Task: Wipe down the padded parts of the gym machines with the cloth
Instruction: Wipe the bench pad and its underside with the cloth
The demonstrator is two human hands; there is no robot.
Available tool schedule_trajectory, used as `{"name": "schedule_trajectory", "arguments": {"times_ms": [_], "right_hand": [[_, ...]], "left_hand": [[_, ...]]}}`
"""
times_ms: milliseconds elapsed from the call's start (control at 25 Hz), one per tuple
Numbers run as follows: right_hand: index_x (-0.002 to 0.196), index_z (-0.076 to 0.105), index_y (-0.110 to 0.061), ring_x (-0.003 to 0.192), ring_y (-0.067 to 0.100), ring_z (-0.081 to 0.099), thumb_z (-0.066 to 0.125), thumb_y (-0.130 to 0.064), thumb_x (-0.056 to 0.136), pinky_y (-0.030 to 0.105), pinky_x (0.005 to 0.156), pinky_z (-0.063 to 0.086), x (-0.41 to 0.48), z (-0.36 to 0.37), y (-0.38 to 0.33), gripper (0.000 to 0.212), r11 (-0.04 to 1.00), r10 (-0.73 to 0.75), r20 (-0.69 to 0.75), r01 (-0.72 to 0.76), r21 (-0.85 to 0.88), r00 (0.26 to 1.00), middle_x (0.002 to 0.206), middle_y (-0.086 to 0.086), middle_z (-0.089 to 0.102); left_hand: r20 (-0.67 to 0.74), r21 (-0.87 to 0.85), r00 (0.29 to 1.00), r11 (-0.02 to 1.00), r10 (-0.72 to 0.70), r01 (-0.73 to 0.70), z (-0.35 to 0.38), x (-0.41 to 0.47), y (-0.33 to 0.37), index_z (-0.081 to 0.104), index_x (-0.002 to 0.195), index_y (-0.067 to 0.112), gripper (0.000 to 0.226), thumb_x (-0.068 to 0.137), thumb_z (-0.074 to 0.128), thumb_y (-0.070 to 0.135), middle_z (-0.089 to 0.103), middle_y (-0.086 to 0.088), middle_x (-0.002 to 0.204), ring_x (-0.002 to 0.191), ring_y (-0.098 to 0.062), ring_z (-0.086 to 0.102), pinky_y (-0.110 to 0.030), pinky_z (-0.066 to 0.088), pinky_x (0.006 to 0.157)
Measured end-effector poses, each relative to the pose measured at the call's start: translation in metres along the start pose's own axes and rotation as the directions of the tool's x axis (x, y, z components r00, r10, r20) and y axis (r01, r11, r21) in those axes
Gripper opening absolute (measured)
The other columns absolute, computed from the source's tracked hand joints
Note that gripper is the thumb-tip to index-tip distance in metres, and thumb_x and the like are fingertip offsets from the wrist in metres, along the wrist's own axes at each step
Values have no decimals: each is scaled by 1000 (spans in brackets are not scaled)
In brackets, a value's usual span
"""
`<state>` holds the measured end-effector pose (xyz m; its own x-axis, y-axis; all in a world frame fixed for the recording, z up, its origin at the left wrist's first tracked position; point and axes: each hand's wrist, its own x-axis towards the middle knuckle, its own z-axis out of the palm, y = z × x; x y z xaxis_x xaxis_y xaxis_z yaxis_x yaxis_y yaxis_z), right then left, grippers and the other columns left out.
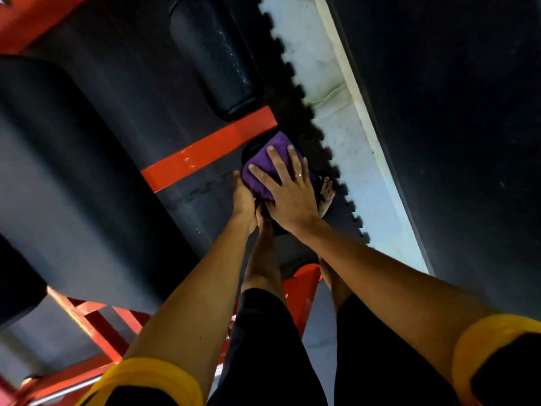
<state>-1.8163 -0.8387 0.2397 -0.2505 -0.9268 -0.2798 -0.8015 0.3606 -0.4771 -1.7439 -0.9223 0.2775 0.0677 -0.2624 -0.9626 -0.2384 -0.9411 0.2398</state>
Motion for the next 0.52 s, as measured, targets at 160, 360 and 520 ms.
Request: {"name": "schedule_trajectory", "arguments": {"times_ms": [160,360,520], "right_hand": [[159,26,-39,154,47,6,72,-40,82,66,118,27,7,-9,19,89,983,108,40,-113,143,993,171,9,11],[160,17,-40,152,52,6,61,-51,86,68,119,24,19,-10,11,87,991,126,71,-128,32,989,171,12,8],[159,25,-39,154,49,5,59,-52,80,68,120,17,30,-9,28,87,995,-89,111,92,-23,990,171,11,10]], "left_hand": [[49,44,998,999,30,-32,-2,-2,0,53,141,14,50,111,26,43,65,-2,118,83,-4,65,-15,54,57],[53,49,996,996,78,-81,-5,22,-14,57,137,29,44,107,36,53,64,7,127,101,-6,64,-21,59,78],[28,100,997,992,69,-72,-24,112,-58,68,123,45,54,87,45,79,70,10,126,118,-15,65,-44,52,101]]}}
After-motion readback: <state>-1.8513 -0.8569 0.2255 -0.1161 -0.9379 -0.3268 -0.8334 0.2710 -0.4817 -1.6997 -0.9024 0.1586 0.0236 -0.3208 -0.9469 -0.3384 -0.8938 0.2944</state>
